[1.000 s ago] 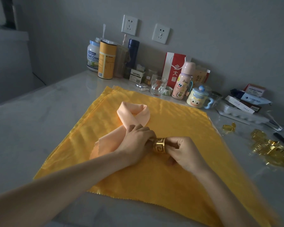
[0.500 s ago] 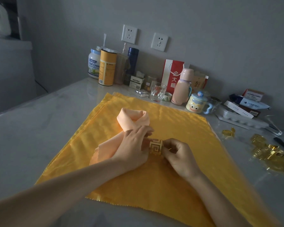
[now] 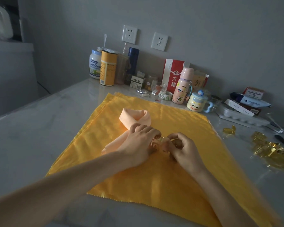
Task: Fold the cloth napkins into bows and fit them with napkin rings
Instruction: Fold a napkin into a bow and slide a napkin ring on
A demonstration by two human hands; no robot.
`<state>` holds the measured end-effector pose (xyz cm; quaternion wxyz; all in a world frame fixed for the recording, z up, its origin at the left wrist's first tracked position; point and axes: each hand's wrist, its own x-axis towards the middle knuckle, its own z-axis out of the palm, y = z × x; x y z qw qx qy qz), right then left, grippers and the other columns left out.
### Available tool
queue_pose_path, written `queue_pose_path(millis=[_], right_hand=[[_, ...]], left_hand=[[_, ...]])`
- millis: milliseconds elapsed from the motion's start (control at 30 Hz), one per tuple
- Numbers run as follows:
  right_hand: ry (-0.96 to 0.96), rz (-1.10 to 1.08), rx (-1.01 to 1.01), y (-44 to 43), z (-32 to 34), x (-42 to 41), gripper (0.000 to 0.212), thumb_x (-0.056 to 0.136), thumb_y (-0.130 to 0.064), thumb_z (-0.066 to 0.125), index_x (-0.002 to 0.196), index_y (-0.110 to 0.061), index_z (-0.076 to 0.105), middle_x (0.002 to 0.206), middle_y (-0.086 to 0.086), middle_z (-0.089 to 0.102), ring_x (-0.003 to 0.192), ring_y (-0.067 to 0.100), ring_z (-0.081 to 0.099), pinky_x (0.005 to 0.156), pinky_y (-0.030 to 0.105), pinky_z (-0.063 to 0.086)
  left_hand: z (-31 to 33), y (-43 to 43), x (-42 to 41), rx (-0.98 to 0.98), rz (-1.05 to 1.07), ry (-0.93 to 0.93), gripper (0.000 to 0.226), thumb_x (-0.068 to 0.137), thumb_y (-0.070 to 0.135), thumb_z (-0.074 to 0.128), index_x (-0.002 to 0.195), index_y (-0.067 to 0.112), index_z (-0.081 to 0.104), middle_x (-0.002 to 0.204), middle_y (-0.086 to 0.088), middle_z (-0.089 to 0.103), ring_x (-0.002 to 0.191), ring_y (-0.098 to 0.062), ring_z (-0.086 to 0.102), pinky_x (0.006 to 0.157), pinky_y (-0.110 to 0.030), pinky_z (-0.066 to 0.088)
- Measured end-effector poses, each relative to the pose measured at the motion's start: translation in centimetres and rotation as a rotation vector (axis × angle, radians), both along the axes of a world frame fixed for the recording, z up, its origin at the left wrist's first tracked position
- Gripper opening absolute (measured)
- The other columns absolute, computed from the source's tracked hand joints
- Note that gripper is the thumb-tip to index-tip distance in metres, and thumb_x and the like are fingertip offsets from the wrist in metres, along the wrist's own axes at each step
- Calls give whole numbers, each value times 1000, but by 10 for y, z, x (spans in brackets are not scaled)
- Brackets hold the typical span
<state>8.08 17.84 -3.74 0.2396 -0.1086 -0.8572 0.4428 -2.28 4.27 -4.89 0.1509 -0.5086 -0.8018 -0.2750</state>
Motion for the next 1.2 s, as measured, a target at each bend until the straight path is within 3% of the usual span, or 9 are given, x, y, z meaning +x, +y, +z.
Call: queue_pose_path(millis=[200,433,567,667,733,867,933,1067,1200], right_hand=[[-69,13,15,-3,8,4,14,89,-24,62,88,-11,58,51,1,56,41,13,48,44,27,39],[-421,-10,7,9,19,4,7,91,-12,53,86,-13,58,58,0,57,48,13,52,47,21,40],[-636,64,188,12,37,-4,9,88,-14,56,84,-12,63,64,0,61,53,10,54,50,22,41],[-790,145,477,8,46,-16,15,83,-17,60,91,-13,72,83,1,68,75,14,62,64,27,50],[-689,105,670,1,52,-27,18,82,-14,57,92,-15,72,90,-5,63,86,14,58,73,27,50],[-304,-14,545,-12,56,-55,26,86,-3,46,85,-15,69,86,-6,64,77,16,61,65,25,47],[-301,20,490,-13,43,-68,26,87,-6,47,88,-13,72,89,1,71,82,20,64,70,30,48],[-280,148,340,-15,7,-75,32,93,-10,46,113,-22,68,108,-2,70,101,12,62,83,20,46],[-138,131,241,-14,-5,-79,28,95,-9,45,103,-20,70,90,-7,70,83,7,62,70,14,44]], left_hand=[[27,3,-24,-145,-18,-60,47,81,32,70,125,25,53,131,9,53,131,-11,34,106,-29,8],[17,-9,-48,-97,8,-160,41,87,19,64,125,24,52,131,6,53,128,-15,39,100,-26,11],[10,-11,-54,-157,6,-108,46,91,13,56,132,28,42,144,6,42,133,-16,33,109,-31,7],[5,-11,-56,-170,13,-60,46,94,16,50,135,29,36,146,4,41,134,-18,33,108,-32,8],[3,-11,-55,-128,13,-36,45,94,18,50,136,29,37,144,3,44,133,-20,34,106,-30,8],[0,-12,-59,-130,57,17,47,96,23,48,140,27,33,144,2,44,132,-20,36,106,-30,8],[-1,-10,-59,-140,72,7,47,97,22,46,141,26,32,145,2,43,133,-19,34,106,-29,8],[-3,-14,-67,-142,41,6,53,94,14,48,142,25,29,142,6,45,134,-15,32,107,-30,11],[-9,5,-76,-79,71,-238,40,88,25,62,127,26,50,122,6,60,117,-14,48,100,-28,24]])
